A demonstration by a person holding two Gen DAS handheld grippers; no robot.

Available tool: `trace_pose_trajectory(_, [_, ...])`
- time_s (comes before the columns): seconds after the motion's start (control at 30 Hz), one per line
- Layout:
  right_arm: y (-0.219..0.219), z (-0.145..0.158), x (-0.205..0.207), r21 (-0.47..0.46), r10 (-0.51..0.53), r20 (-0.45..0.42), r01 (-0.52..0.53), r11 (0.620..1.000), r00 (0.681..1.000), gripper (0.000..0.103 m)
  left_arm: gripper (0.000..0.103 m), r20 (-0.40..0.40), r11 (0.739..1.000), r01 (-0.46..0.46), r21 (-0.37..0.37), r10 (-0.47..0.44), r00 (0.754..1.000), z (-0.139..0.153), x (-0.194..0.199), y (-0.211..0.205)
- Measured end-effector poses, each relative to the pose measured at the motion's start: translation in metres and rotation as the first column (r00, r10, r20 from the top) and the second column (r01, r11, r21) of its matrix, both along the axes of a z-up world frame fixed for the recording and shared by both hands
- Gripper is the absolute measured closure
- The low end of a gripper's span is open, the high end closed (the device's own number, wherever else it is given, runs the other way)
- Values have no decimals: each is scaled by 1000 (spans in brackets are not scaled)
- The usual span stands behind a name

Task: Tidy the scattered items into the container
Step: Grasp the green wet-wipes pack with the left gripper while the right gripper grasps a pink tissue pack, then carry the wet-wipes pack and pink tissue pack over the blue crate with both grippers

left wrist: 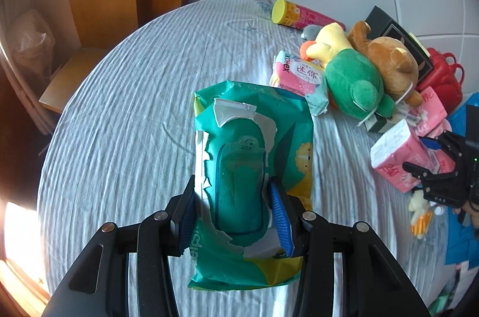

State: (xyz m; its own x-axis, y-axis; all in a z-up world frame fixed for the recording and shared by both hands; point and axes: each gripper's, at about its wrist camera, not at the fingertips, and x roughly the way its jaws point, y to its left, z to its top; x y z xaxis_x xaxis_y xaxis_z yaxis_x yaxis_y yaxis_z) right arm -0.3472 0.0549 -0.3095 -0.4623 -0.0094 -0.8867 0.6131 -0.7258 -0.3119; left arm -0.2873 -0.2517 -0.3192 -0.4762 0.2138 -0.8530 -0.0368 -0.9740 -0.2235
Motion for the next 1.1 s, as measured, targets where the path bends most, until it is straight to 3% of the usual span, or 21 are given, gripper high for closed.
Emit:
trace_pose_trajectory(0.2, [-1, 6, 25, -37, -68, 2, 68, 997, 998, 49, 59, -18, 1000, 2, 0, -2, 1000, 14, 10, 7])
trace_pose_trajectory(0.47, [4, 40, 60, -148, -169, 13, 169, 974, 985, 49, 59, -44, 1000, -5, 6, 5, 999, 45, 29, 2])
trace_pose_trajectory(0.63, [-3, 77, 94, -192, -201, -25, 193, 962, 979, 49, 59, -69, 1000, -6, 19, 8, 998, 74, 41, -3])
trace_pose_trajectory(1.1, [29, 192, 148, -377, -368, -102, 307, 874, 924, 49, 59, -140, 1000, -6, 29, 10, 990, 154, 86, 5])
